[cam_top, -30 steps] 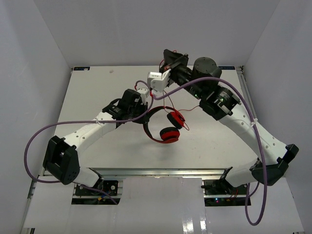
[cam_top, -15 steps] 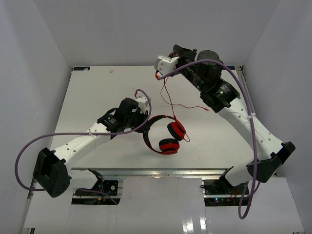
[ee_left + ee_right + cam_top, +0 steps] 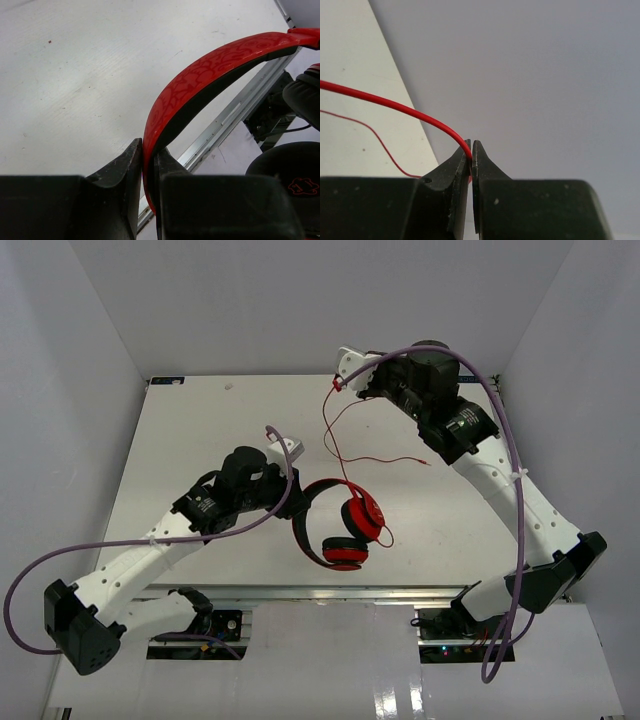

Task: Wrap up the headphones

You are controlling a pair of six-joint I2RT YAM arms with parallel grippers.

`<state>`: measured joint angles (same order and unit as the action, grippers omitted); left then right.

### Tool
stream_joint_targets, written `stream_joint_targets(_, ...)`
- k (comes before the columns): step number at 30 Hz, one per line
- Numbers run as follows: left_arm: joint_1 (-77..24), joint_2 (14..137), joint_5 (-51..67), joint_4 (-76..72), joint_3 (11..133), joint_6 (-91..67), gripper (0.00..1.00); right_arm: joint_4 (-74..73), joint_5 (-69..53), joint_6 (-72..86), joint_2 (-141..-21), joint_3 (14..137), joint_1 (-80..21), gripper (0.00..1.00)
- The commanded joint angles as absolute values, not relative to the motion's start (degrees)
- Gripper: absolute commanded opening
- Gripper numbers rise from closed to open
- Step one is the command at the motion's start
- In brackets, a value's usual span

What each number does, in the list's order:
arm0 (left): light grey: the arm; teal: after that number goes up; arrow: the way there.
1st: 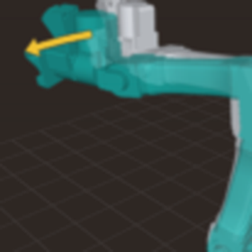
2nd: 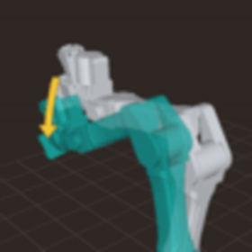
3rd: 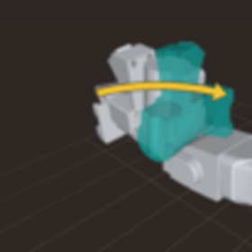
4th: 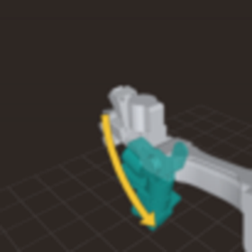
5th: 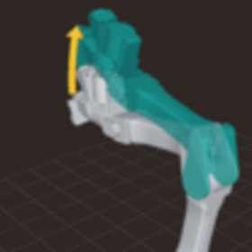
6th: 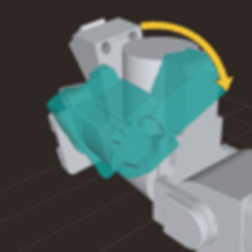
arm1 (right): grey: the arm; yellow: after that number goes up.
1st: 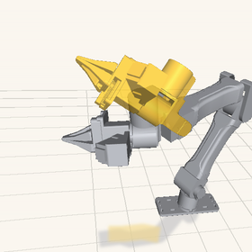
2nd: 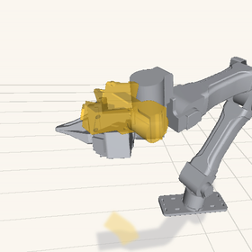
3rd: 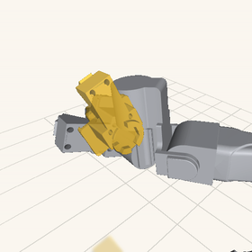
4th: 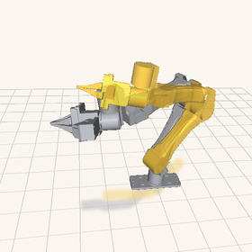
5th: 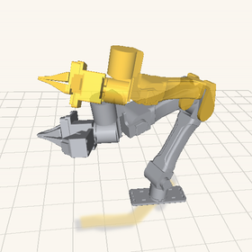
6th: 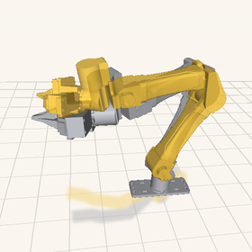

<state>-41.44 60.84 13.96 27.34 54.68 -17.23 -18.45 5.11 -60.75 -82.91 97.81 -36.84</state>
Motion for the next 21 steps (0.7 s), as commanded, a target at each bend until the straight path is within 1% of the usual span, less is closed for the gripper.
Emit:
stream_joint_targets(1,-41.91,55.34,18.92,26.75,57.09,-18.80,0.00,-21.61,3.93,-55.17,-81.76,100.96,-36.99,0.08)
stream_joint_targets(8,-41.92,50.29,21.44,30.24,60.24,-18.38,0.00,-24.61,1.58,-49.33,-81.02,97.14,-35.93,0.08)
stream_joint_targets(13,-41.92,48.16,21.27,32.52,64.11,-19.26,0.00,-27.97,-3.59,-43.83,-80.60,94.56,-31.52,0.08)
stream_joint_targets(16,-41.85,47.75,20.91,32.61,66.63,-20.52,0.00,-29.94,-9.43,-40.53,-80.30,93.31,-28.03,0.08)
stream_joint_targets(18,-41.86,48.08,19.51,32.55,68.27,-21.90,0.00,-30.87,-15.95,-37.91,-79.58,91.64,-25.19,0.08)
stream_joint_targets(21,-41.92,49.61,16.55,31.88,71.58,-23.34,0.00,-31.88,-24.33,-36.53,-77.09,88.71,-23.68,0.08)
